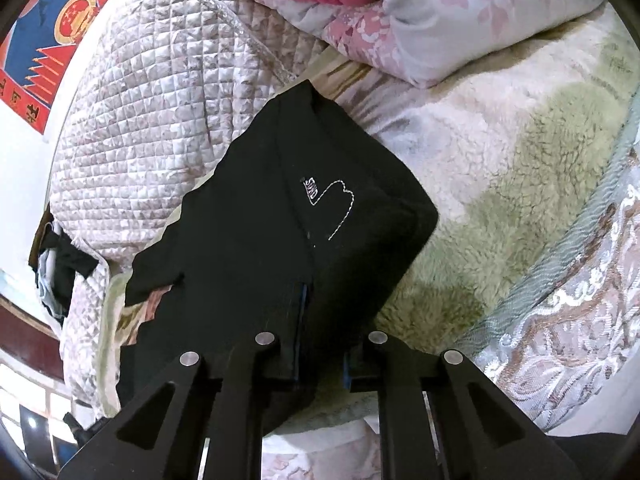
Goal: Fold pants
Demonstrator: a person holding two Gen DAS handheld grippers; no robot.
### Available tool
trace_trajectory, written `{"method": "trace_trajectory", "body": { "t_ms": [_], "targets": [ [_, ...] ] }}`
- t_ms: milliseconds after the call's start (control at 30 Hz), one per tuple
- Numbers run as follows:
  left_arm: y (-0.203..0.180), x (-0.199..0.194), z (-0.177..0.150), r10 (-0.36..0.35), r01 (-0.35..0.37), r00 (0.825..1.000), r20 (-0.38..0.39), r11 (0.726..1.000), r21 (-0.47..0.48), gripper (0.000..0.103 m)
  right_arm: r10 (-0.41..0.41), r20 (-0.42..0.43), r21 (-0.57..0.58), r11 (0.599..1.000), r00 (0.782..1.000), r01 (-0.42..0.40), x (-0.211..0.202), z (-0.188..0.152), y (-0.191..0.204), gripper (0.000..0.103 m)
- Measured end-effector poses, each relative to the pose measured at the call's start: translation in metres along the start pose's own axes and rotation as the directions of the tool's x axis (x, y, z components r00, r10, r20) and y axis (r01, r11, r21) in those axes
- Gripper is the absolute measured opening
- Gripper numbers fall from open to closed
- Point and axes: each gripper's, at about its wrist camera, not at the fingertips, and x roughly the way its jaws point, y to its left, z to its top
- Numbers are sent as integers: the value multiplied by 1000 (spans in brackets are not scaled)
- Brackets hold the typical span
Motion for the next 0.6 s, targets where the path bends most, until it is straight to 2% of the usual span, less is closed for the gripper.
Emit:
{"method": "trace_trajectory", "body": {
  "t_ms": [33,100,133,167,233,300,333,400,533,600],
  "targets": [
    [-2,0,-2,4,-4,1000,20,1000,16,18,-1,-1,-1,1000,1000,1,1,0,1,13],
    [-5,3,1,-15,14,1000,23,1000,28,33,-4,-4,-6,1000,1000,4,3,0,3,13],
    [-6,6,3,-44,44,999,26,999,27,47,-4,-5,-6,1000,1000,4,3,0,2,13],
    [-9,10,5,-51,50,998,32,998,38,52,-5,-5,-5,1000,1000,5,4,0,2,13],
    [-20,16,7,10,-15,998,57,996,86,51,-4,-5,-2,1000,1000,4,4,0,1,13],
    [-28,20,8,67,-78,994,88,988,132,40,-5,-4,-6,1000,1000,5,4,0,1,13],
    [-29,21,8,102,-115,990,98,984,138,22,-6,-4,-10,1000,1000,6,4,0,1,13],
    [-23,19,13,100,-110,991,89,987,114,8,-13,-3,-22,1000,1000,13,2,1,3,13],
    [-23,-8,13,85,-96,991,104,990,100,5,-1,40,-37,999,999,2,-16,5,11,9],
    [-24,-22,10,96,-111,988,120,986,126,5,-32,41,-42,999,999,34,-17,7,10,9]
  ]
}}
